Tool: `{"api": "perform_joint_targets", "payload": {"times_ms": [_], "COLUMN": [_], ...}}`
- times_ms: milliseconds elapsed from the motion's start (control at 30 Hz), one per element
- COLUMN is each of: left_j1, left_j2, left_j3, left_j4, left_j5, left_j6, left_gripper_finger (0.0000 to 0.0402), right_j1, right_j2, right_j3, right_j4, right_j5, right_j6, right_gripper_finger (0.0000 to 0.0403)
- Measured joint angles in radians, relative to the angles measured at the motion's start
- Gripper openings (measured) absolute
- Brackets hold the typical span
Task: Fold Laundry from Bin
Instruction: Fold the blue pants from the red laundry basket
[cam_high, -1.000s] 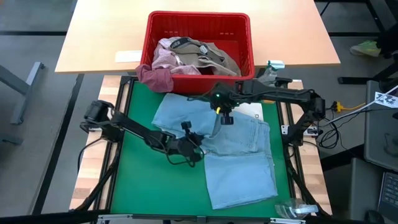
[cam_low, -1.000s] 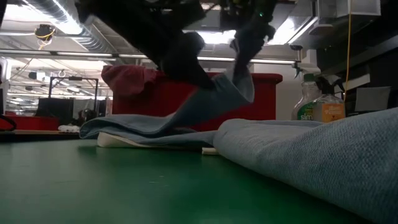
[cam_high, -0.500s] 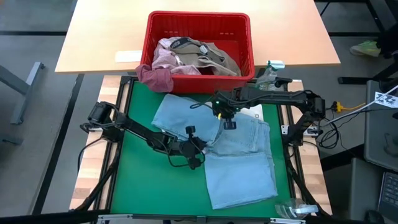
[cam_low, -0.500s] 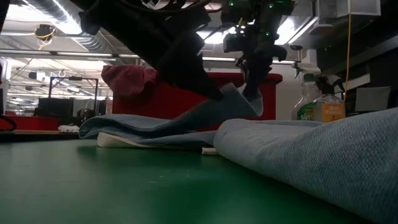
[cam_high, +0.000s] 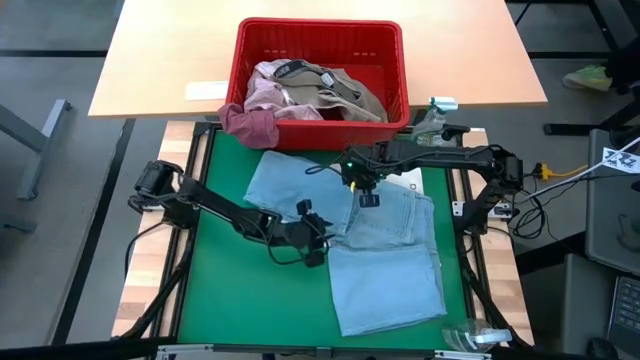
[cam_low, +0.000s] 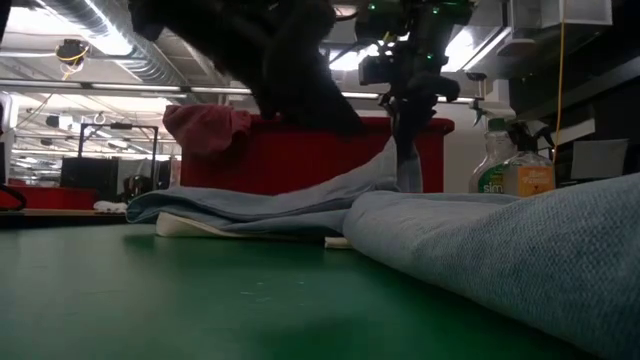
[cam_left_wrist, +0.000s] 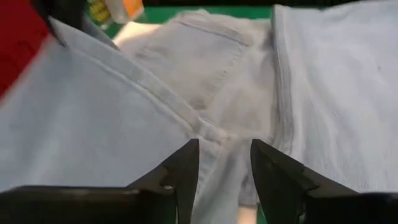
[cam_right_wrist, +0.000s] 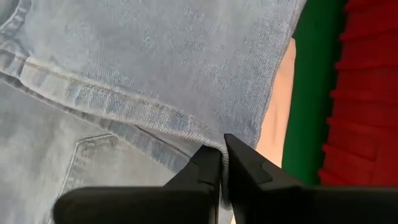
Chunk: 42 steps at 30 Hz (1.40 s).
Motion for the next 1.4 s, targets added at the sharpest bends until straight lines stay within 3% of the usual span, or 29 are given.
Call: {"api": "perform_joint_targets", "payload": {"times_ms": [200, 400, 600, 800, 900, 1000, 1100, 1333, 1400], "left_j1": [0.02, 0.072, 0.123, 0.175, 0.218, 0.285, 0.369, 0.584, 0.647], "left_j2": [-0.15, -0.331, -0.407, -0.404, -0.404, -0.404, -0.404, -0.404, -0.404], "left_j3": [0.001, 0.001, 0.001, -0.026, -0.042, -0.065, -0.088, -0.127, -0.14], "left_j4": [-0.122, -0.524, -0.903, -1.075, -1.122, -1.146, -1.163, -1.182, -1.169], "left_j5": [-0.055, -0.043, -0.033, -0.032, -0.021, 0.077, 0.167, 0.242, 0.307], "left_j6": [-0.06, -0.413, -0.689, -0.851, -0.859, -0.837, -0.766, -0.567, -0.496], "left_gripper_finger": [0.0131, 0.0116, 0.0105, 0.0104, 0.0104, 0.0104, 0.0104, 0.0104, 0.0104], "right_j1": [0.0, 0.0, 0.0, 0.001, 0.001, 0.001, 0.001, 0.001, 0.001], "right_j2": [0.0, 0.0, 0.0, 0.0, 0.0, 0.0, 0.0, 0.0, 0.0], "right_j3": [0.0, 0.012, 0.064, 0.099, 0.101, 0.101, 0.101, 0.101, 0.101], "right_j4": [-0.033, -0.065, -0.178, -0.217, -0.202, -0.205, -0.215, -0.259, -0.26], "right_j5": [0.002, 0.007, 0.017, 0.017, 0.017, 0.017, 0.017, 0.017, 0.017], "right_j6": [0.0, 0.0, 0.0, 0.0, 0.0, 0.0, 0.0, 0.0, 0.0], "right_gripper_finger": [0.0088, 0.0149, 0.0157, 0.0155, 0.0155, 0.0154, 0.0154, 0.0154, 0.0154]}}
